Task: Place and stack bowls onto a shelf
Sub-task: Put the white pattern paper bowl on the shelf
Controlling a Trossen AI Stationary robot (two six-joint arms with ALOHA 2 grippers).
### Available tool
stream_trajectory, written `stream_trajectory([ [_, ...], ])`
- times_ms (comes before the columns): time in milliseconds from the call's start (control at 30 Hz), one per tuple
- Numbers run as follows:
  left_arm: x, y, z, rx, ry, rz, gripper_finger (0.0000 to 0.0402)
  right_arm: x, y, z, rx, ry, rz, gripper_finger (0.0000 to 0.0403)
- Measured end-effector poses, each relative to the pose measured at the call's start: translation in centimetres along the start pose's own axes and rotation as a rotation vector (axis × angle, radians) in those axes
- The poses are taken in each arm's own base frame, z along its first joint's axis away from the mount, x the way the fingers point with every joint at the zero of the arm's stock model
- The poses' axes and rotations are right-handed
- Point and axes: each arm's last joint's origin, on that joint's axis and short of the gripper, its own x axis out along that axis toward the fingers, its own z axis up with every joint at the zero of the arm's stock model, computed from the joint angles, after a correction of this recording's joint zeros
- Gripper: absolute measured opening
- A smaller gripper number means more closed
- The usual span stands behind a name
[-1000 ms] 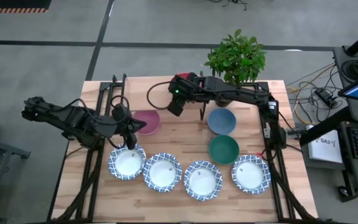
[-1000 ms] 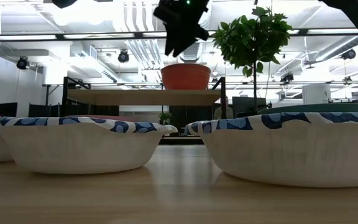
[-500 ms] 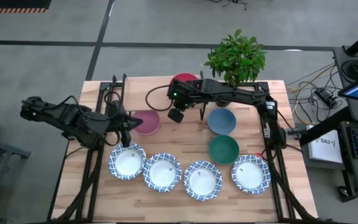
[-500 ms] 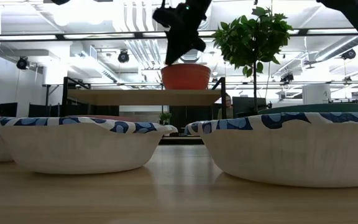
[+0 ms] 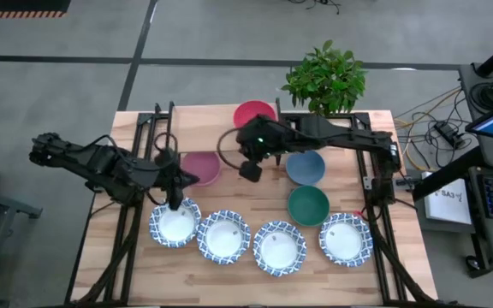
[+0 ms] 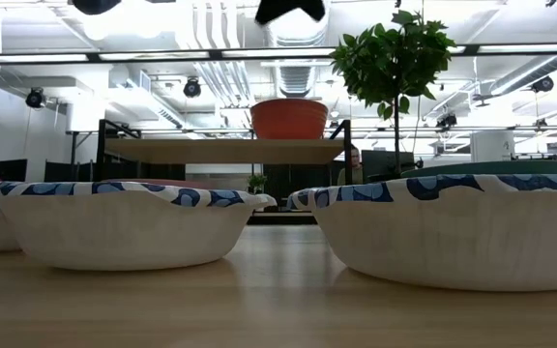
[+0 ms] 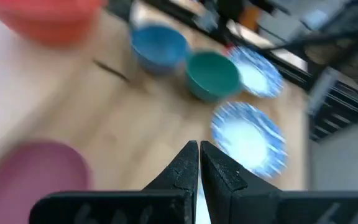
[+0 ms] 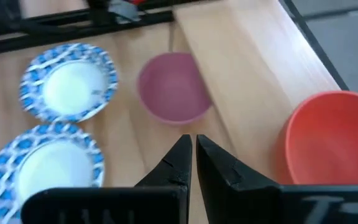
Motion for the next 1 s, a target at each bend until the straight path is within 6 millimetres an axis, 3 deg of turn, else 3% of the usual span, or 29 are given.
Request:
stream_trajectory([
  [167, 1.4, -0.3, -1.5, -0.241, 0.26, -0.034, 0.0, -4.3, 1.6, -0.9, -0.068, 0.009, 0.047, 0.0012],
  [333, 3.0, 0.2, -4.7, -0.431, 0.682, 0.23, 0.0, -8.2, 2.7, -1.9, -0.095, -0.014, 0.056, 0.0012],
  [400, 3.3, 0.0, -6.3, -0.371, 0.851, 0.334, 0.0, -9.3, 2.9, -2.2, -0.102, -0.042, 0.031, 0.0012],
  [467, 3.7, -1.0, -7.7, -0.23, 0.942, 0.332, 0.0, -10.2, 3.3, -2.6, -0.112, -0.064, 0.011, 0.0012],
  [633, 3.8, -5.4, -11.3, 0.27, 0.897, 0.037, 0.0, -11.1, 4.3, -3.8, -0.145, -0.059, 0.011, 0.0012],
  [700, 3.3, -6.6, -12.8, 0.392, 0.885, -0.011, 0.0, -11.1, 4.6, -4.3, -0.138, -0.047, 0.019, 0.0012],
  [867, 2.9, -8.4, -15.4, 0.445, 0.904, -0.049, 0.0, -10.2, 5.4, -5.8, -0.126, -0.002, 0.009, 0.0012],
  [1000, 4.0, -9.1, -16.8, 0.438, 0.887, -0.084, 0.0, -9.2, 5.7, -6.7, -0.116, -0.015, 0.01, 0.0012],
])
